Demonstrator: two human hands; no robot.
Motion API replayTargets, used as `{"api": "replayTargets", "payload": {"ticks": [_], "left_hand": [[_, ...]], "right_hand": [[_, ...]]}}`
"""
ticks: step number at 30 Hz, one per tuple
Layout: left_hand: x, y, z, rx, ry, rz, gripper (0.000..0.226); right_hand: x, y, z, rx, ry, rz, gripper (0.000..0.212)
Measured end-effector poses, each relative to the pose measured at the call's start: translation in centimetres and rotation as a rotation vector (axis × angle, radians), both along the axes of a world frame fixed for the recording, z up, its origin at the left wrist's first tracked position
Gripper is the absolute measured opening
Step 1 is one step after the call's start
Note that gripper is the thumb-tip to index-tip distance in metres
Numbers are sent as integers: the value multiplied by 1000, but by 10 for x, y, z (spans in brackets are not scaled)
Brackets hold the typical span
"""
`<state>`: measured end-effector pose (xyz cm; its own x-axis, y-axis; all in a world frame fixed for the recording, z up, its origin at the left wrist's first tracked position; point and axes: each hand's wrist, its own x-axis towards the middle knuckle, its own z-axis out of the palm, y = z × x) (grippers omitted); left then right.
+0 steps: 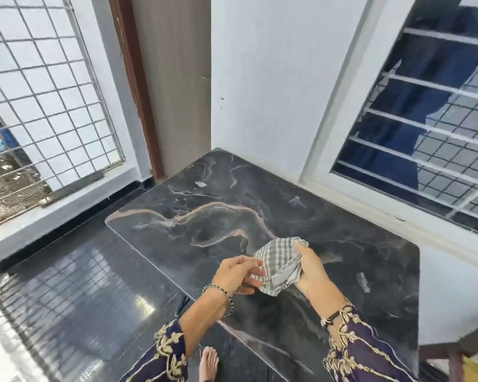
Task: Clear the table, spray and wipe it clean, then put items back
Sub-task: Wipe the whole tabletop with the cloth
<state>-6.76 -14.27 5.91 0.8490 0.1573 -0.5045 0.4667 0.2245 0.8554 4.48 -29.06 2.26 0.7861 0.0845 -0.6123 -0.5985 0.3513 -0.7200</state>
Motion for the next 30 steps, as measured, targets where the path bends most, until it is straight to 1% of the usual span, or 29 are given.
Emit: {"api": "replayTargets", "payload": {"ticks": [1,2,4,6,8,10,11,12,14,16,17,19,21,23,25,27,30], "left_hand": [[13,43,-15,-6,9,62,17],[13,56,-20,-10,17,82,17],[9,77,-21,8,54,100,16],[23,125,-33,7,78,179,16],[33,168,-35,15,127,236,16],[42,208,-39,21,162,309,16],[47,226,-42,21,175,343,15],[51,240,-44,15,180,381,15],[56,263,-48,-2,200,446,15],[60,280,-53,-25,216,487,17],[62,287,-54,-35,226,499,17],[66,301,-57,-47,244,512,18],[68,313,-60,-48,261,507,17],[70,321,-61,-53,259,488,18],[72,334,-63,-66,261,454,19],[74,349,-66,-78,279,402,20],[76,372,-72,-89,280,338,21]], "right_hand": [[22,45,-9,-49,25,53,42],[28,56,-10,-85,11,73,42],[38,75,-10,-223,-57,91,46],[67,125,-11,-436,-169,232,58],[88,176,-4,-516,-225,296,63],[105,228,0,-595,-357,368,59],[112,254,-1,-640,-451,440,55],[115,272,-5,-681,-551,527,52],[113,305,-14,-736,-685,831,48],[112,329,-30,-722,-695,1148,51],[113,336,-39,-726,-678,1239,51],[114,349,-55,-773,-705,1270,45],[114,355,-69,-861,-756,1205,43],[117,356,-81,-983,-856,1223,52],[120,359,-93,-1105,-965,1354,64],[117,360,-105,-1198,-967,1470,76],[113,367,-116,-1295,-918,1463,91]]}}
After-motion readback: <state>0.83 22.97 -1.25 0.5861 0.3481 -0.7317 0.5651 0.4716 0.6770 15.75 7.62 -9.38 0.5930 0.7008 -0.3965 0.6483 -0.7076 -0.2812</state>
